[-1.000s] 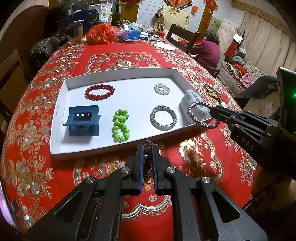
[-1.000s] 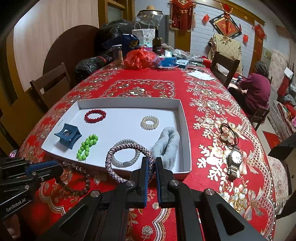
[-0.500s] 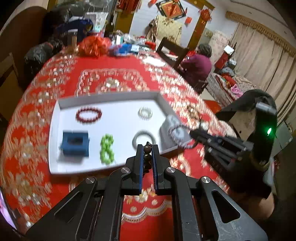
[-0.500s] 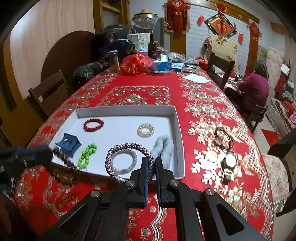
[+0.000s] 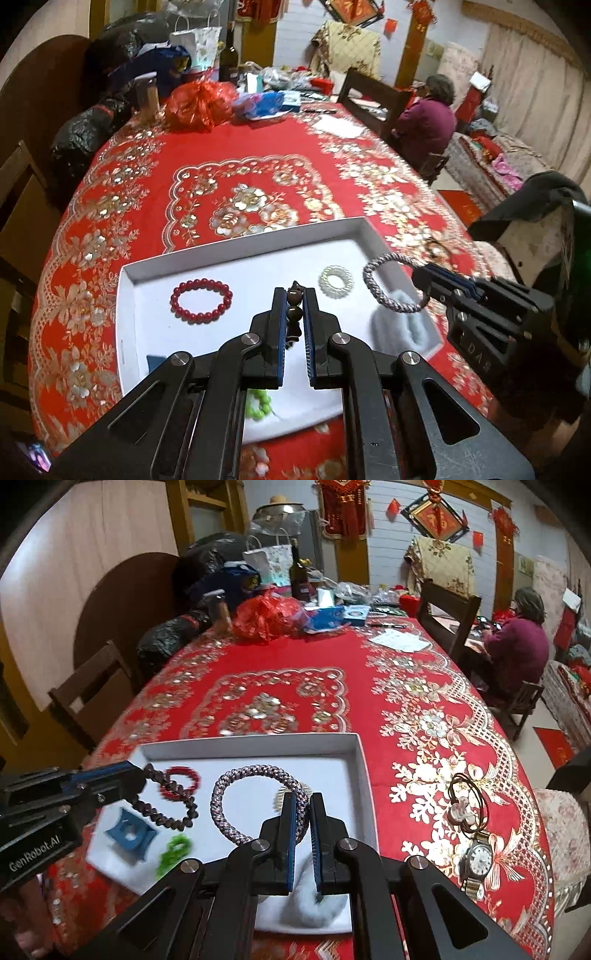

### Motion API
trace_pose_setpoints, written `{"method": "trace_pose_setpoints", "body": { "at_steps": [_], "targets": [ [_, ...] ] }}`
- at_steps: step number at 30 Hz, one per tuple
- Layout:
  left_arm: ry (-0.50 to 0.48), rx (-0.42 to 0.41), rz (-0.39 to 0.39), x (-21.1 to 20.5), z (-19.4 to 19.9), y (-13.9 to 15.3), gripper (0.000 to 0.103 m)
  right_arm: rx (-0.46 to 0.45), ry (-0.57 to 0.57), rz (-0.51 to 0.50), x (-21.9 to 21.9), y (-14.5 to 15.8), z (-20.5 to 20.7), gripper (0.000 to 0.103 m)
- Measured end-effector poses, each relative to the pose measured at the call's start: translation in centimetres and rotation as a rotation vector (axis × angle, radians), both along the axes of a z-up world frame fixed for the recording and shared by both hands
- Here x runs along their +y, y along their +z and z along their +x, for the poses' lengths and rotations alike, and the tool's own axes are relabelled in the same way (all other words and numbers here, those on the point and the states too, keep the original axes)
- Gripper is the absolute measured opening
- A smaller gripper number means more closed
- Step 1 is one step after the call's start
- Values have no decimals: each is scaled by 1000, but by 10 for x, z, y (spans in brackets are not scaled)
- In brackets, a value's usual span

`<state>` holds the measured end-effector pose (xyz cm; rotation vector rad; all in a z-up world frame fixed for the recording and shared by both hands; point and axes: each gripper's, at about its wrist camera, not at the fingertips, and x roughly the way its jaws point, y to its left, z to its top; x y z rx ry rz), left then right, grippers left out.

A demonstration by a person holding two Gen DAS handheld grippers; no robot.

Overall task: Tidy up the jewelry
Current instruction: 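Lower both grippers into the lid and open them to release the bracelets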

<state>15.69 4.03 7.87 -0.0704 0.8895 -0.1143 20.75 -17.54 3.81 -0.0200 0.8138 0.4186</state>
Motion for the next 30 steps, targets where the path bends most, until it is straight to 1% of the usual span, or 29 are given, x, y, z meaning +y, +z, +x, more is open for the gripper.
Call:
{"method": "trace_pose_setpoints", "body": {
  "at_steps": [3, 6, 7, 10, 12, 13, 16, 17, 20, 23, 24, 26, 27, 28, 30],
  "targets": [
    [29, 6, 4, 0, 20, -13, 7, 56, -18, 11, -1, -18, 16, 7],
    [35, 11, -15, 3, 43, -23, 7, 101, -30, 44, -4, -30, 25, 7],
    [38, 9, -15, 2, 48, -24, 7, 110, -25, 51, -4, -31, 26, 7],
    [39, -2, -56, 8, 64, -27, 7, 106, -13, 50, -3, -32, 25, 7],
    [61, 4, -42, 14, 72, -36, 7, 104, -9, 47, -1, -33, 26, 7],
    [76, 21, -31, 18, 75, -43, 7, 110, -6, 47, 2, -35, 27, 7],
    [124, 134, -17, 37, 83, -77, 7, 115, 32, 30, 16, -41, 26, 7],
    [133, 159, -7, 41, 83, -85, 7, 115, 55, 18, 22, -43, 25, 6],
    [137, 178, -14, 48, 79, -91, 7, 107, 112, -11, 40, -48, 23, 6],
    [152, 178, -50, 53, 75, -85, 8, 105, 136, -30, 51, -54, 28, 6],
    [163, 168, -57, 54, 73, -80, 10, 114, 140, -29, 53, -56, 31, 6],
    [164, 145, -65, 56, 68, -71, 18, 134, 150, -29, 56, -61, 34, 7],
    [162, 136, -63, 55, 67, -67, 28, 131, 148, -38, 56, -63, 35, 7],
    [158, 125, -60, 53, 66, -64, 36, 128, 145, -46, 56, -64, 35, 7],
    [148, 114, -65, 51, 67, -62, 38, 137, 147, -40, 56, -66, 36, 6]
  ]
}}
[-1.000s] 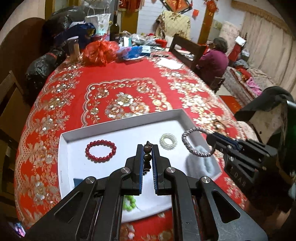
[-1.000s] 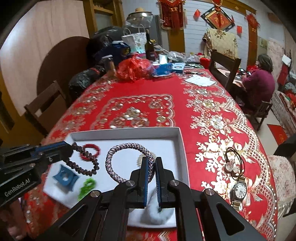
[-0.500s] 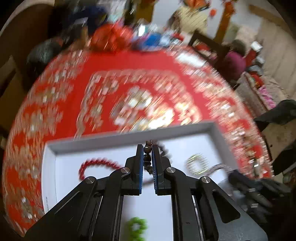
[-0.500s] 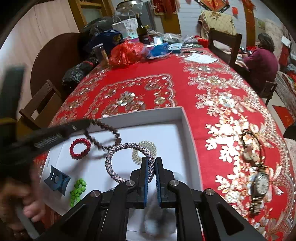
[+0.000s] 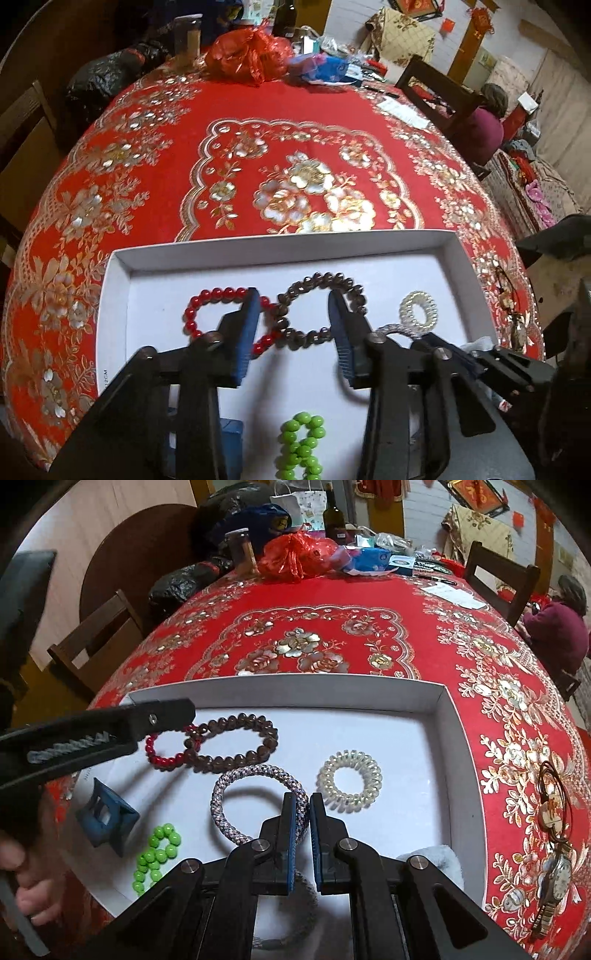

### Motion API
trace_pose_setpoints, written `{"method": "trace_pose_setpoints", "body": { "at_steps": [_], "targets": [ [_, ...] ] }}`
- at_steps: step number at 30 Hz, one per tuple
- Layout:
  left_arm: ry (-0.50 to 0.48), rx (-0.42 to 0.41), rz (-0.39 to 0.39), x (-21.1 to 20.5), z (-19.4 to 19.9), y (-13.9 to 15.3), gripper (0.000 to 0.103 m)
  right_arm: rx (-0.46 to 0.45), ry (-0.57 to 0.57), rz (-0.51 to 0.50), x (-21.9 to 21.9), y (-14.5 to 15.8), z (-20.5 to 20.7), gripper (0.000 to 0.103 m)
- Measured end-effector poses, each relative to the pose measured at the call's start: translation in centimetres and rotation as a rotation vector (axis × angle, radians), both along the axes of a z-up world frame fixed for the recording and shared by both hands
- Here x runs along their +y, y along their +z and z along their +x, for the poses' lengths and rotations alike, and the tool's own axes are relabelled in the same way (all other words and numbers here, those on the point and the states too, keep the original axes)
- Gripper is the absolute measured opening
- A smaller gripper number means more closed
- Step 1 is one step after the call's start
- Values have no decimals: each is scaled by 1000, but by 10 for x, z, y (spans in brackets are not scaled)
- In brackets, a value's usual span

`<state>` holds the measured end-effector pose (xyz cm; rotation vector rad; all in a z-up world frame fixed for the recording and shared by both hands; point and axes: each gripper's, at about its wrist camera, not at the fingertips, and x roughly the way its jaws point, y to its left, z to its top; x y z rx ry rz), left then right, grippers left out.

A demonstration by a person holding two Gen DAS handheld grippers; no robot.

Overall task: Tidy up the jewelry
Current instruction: 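Lower both grippers into the lid and open them to release the bracelets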

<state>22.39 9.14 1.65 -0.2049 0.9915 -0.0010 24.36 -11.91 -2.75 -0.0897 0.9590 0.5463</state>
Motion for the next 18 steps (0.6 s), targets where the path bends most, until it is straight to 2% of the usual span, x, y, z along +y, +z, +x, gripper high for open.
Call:
{"method": "trace_pose_setpoints", "body": {
  "at_steps": [2, 4, 6, 8, 13, 18],
  "targets": [
    [1, -4, 0, -2, -1, 1, 38, 5, -5, 7, 0, -1, 1, 7],
    [1, -7, 8, -3, -4, 2, 38, 11, -6, 23, -2, -1, 3, 11],
    [9, -6, 14, -1, -7, 3, 38, 2, -17, 33, -4, 1, 3, 28],
    [21, -10, 11, 2, -11, 6, 38, -18, -23, 45, -7, 6, 1, 33],
    [55, -22, 13, 12, -28, 15, 38, -45, -49, 71, -19, 21, -10, 33],
    [56, -47, 66, 6, -57, 28, 38, -31, -87, 82, -39, 39, -29, 33]
  ]
}}
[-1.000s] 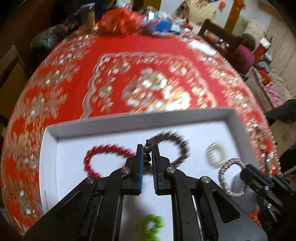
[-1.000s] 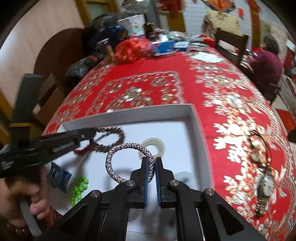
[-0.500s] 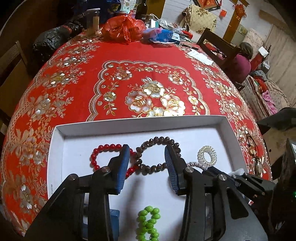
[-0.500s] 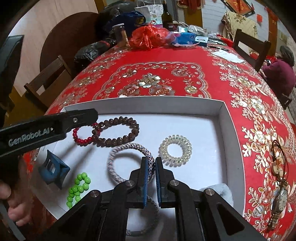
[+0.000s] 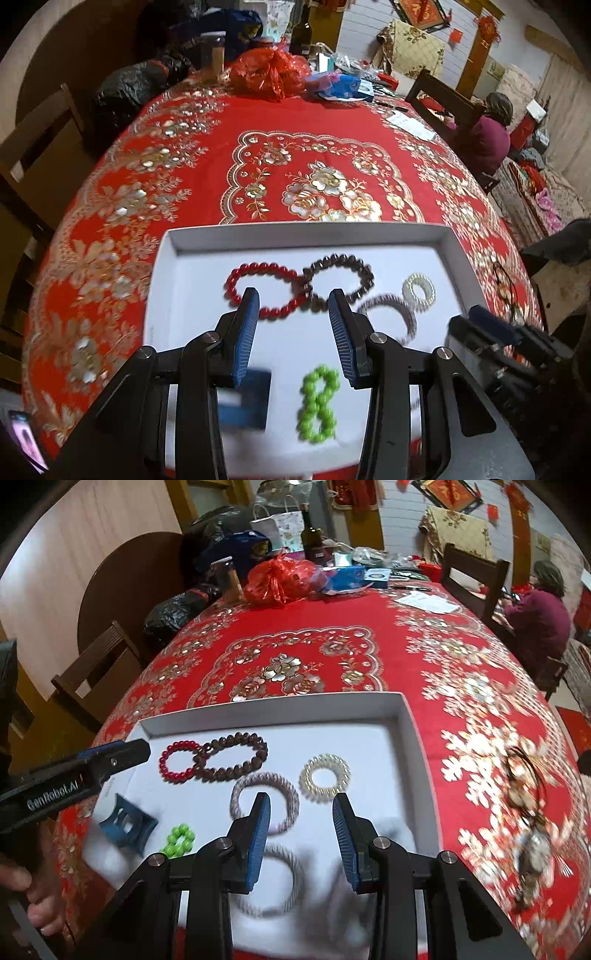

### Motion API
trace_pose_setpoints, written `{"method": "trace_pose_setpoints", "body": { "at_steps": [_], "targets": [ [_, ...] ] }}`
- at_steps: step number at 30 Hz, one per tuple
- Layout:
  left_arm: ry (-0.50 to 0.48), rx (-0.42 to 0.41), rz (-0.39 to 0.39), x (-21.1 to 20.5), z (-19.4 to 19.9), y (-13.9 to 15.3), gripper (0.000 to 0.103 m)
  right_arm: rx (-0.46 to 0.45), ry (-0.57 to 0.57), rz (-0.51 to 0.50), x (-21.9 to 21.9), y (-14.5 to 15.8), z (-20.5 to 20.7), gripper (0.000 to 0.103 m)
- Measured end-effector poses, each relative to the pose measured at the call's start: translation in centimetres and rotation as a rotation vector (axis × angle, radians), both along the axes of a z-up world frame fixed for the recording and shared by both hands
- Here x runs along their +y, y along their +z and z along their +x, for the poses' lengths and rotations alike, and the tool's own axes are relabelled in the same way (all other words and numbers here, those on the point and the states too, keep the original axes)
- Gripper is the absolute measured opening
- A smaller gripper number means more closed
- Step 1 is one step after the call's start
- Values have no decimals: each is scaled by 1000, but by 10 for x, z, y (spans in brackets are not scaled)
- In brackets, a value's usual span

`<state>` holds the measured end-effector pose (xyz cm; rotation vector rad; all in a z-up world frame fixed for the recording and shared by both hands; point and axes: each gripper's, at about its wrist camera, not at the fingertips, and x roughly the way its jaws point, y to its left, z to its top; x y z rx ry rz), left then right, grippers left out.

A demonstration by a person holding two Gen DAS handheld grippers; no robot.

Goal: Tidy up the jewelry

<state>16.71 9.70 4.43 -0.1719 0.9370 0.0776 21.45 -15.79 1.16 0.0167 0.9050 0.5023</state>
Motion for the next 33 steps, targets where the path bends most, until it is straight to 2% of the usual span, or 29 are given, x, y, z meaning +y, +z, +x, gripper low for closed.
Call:
{"method": "trace_pose_setpoints", "body": {
  "at_steps": [2, 4, 5, 6, 7, 8, 11, 13, 15, 17, 22, 24, 27, 30, 33],
  "targets": [
    [-4, -23, 18, -5, -14, 8, 40, 13, -7, 11, -10, 10, -15, 34],
    [-4, -60, 40, -12, -33, 20, 59, 5, 6, 22, -16, 17, -31, 40],
    [-3, -81, 44, -15, -44, 25, 67, -9, 10, 17, -18, 22, -43, 49],
    [-1, -100, 46, -17, -54, 29, 81, -24, 11, 5, -20, 25, -53, 63],
    [1, -113, 45, -19, -64, 31, 86, -36, 15, -10, -21, 27, -62, 71],
    [3, -114, 45, -21, -73, 32, 87, -52, 17, -29, -23, 29, -71, 82],
    [-1, -54, 53, -26, -96, 21, 90, -78, 26, -51, -33, 33, -93, 83],
    [15, -52, 71, -29, -112, 14, 91, -76, 9, -56, -45, 32, -104, 83],
    [46, -67, 134, -32, -130, 11, 92, -70, -12, -67, -55, 30, -113, 83],
    [65, -98, 175, -34, -146, 11, 102, -68, -32, -80, -63, 29, -121, 83],
    [76, -190, 244, -40, -165, 27, 102, -80, -51, -84, -75, 31, -132, 84],
    [101, -199, 234, -38, -164, 31, 102, -77, -54, -92, -75, 29, -131, 84],
    [139, -159, 203, -32, -159, 30, 102, -70, -50, -102, -72, 26, -130, 84],
    [136, -122, 220, -33, -158, 23, 102, -72, -39, -115, -64, 24, -127, 84],
    [114, -84, 200, -34, -156, 17, 102, -86, -34, -123, -57, 23, -125, 84]
  ]
}}
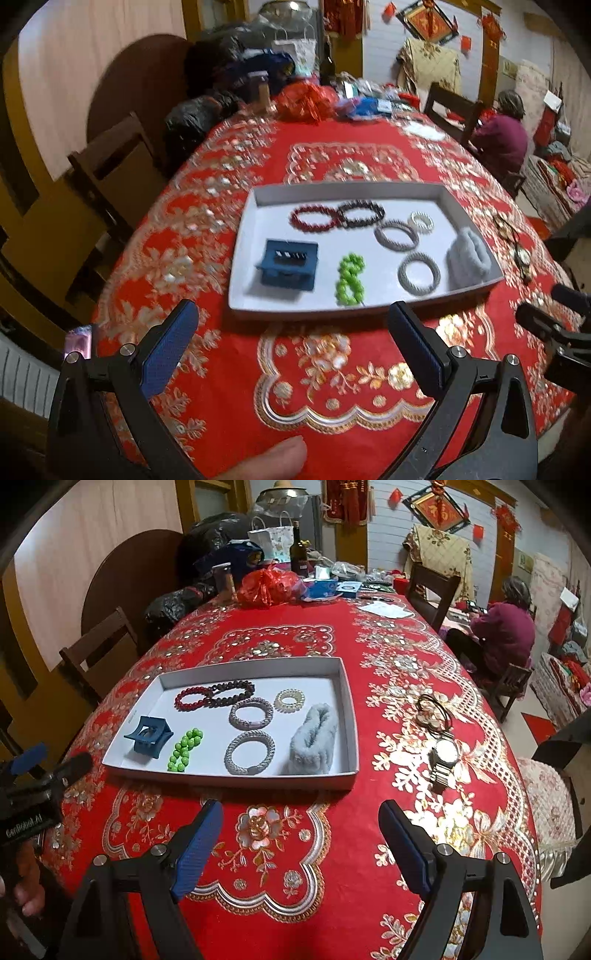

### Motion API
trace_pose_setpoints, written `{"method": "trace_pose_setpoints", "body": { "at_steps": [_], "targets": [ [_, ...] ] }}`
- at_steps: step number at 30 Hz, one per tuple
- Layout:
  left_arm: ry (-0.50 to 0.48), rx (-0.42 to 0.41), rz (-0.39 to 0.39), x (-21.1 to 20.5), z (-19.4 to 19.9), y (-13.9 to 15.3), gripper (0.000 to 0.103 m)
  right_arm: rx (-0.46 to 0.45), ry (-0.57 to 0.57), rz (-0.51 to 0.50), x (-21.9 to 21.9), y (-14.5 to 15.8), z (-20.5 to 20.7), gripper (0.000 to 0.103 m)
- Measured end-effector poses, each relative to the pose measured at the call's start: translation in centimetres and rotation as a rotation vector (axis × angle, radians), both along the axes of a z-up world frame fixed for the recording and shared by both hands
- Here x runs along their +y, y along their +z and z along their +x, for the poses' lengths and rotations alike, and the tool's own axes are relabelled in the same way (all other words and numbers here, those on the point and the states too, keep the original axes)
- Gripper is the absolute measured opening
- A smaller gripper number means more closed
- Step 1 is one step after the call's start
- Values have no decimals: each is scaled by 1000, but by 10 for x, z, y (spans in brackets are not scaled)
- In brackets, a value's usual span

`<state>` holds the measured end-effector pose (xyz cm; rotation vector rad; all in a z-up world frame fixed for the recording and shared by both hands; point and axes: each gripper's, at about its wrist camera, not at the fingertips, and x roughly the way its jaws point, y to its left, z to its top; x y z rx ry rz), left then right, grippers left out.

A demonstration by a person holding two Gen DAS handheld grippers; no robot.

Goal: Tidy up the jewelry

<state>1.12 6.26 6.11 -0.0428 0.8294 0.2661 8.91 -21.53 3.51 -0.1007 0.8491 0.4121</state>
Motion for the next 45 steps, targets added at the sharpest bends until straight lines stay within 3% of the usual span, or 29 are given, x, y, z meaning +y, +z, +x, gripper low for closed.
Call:
{"method": "trace_pose_setpoints", "body": {
  "at_steps": [11, 45],
  "targets": [
    [-47, 41, 19, -10, 0, -10, 102, -5, -15, 7, 13, -3, 10, 84],
    [-72, 45, -45, -11, -2, -8, 102, -11, -19, -18, 17, -10, 9, 84]
  ]
}}
